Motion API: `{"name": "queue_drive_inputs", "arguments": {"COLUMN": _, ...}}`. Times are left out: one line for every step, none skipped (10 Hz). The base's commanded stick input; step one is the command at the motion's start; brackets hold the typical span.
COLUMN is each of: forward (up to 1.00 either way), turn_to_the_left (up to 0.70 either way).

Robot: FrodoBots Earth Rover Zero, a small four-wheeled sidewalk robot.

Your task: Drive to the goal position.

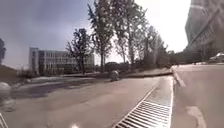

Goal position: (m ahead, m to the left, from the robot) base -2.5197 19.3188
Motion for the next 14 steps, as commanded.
{"name": "queue_drive_inputs", "arguments": {"forward": 0.69, "turn_to_the_left": 0.14}}
{"name": "queue_drive_inputs", "arguments": {"forward": 0.69, "turn_to_the_left": 0.14}}
{"name": "queue_drive_inputs", "arguments": {"forward": 0.69, "turn_to_the_left": 0.14}}
{"name": "queue_drive_inputs", "arguments": {"forward": 0.69, "turn_to_the_left": 0.14}}
{"name": "queue_drive_inputs", "arguments": {"forward": 0.62, "turn_to_the_left": 0.18}}
{"name": "queue_drive_inputs", "arguments": {"forward": 0.45, "turn_to_the_left": 0.27}}
{"name": "queue_drive_inputs", "arguments": {"forward": 0.45, "turn_to_the_left": 0.27}}
{"name": "queue_drive_inputs", "arguments": {"forward": 0.45, "turn_to_the_left": 0.27}}
{"name": "queue_drive_inputs", "arguments": {"forward": 0.45, "turn_to_the_left": 0.27}}
{"name": "queue_drive_inputs", "arguments": {"forward": 0.45, "turn_to_the_left": 0.27}}
{"name": "queue_drive_inputs", "arguments": {"forward": 0.45, "turn_to_the_left": 0.27}}
{"name": "queue_drive_inputs", "arguments": {"forward": 0.45, "turn_to_the_left": 0.27}}
{"name": "queue_drive_inputs", "arguments": {"forward": 0.45, "turn_to_the_left": 0.27}}
{"name": "queue_drive_inputs", "arguments": {"forward": 0.45, "turn_to_the_left": 0.27}}
